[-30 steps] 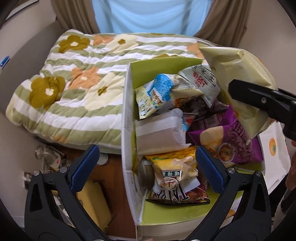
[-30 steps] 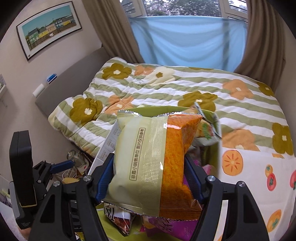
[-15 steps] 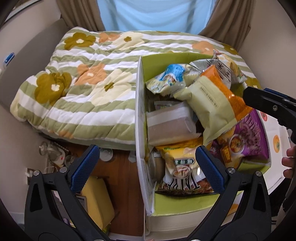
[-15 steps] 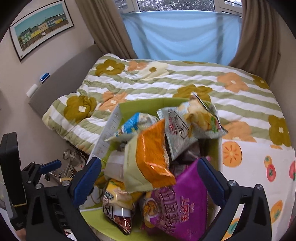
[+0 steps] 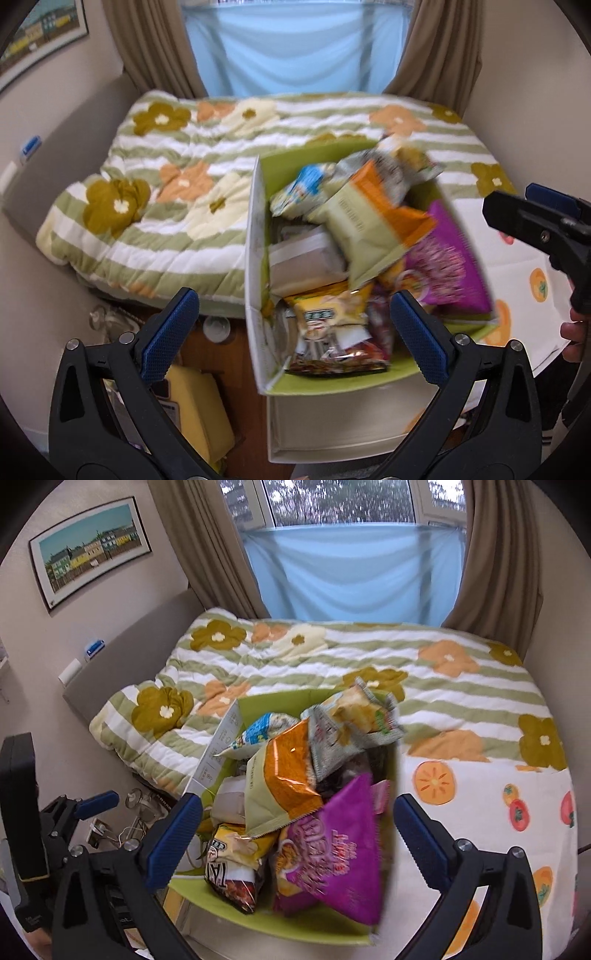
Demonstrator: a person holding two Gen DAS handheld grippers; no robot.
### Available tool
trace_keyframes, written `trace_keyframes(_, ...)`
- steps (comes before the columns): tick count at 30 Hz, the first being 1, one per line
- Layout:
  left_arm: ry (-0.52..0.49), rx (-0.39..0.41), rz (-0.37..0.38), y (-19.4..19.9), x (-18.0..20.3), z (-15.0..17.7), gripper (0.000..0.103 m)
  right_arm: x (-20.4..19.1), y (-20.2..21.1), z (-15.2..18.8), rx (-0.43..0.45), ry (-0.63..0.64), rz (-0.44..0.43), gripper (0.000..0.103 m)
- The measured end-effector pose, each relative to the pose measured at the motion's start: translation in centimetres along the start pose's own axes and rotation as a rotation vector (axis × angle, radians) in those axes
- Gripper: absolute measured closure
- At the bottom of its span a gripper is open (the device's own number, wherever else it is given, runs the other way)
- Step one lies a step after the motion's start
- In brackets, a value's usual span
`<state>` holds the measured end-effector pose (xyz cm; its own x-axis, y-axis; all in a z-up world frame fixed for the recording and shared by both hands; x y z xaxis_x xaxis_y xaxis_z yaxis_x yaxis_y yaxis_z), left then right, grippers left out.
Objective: Organize snacks
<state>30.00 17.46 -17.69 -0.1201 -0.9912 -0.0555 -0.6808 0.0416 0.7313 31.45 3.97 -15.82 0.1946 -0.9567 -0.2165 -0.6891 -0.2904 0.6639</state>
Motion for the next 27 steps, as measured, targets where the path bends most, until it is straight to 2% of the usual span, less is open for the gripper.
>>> trace_keyframes(6, 0.017, 0.102, 0.015, 6.0, 4.7, -1.2, 0.001, 3.5, 7.1, -0.4, 0.092, 0.019, 0.039, 0.0)
trace_keyframes(15, 0.056, 0.24, 0.019, 13.7, 11.3, 0.1, 0.001, 11.2, 18.5, 1.7, 0.22, 0.03, 0.199, 0.0)
trace_keyframes(21, 0.056, 0.319, -0.008, 17.1, 13.4, 2.0, 0.001, 13.3, 22.2, 4.9, 0.255, 0.035, 0.272, 0.0)
trace_keyframes(27, 0.06, 0.336, -0.007, 18.3, 13.9, 3.2, 0.001, 14.0, 23.6, 7.0, 0.268, 0.012, 0.294, 0.0)
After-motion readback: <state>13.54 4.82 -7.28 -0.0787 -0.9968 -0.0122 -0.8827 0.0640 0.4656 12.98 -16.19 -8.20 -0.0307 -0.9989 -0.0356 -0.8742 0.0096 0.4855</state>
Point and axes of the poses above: each gripper's, at about its wrist camera, not at the fingertips, and y roughly against the way its jaws point, x to its right, z to its underside, the point moved 10 cm from there along -y, roughly the way its jaws point, and after that the axes turned 6 degrees about x, right-handed, at the moved point
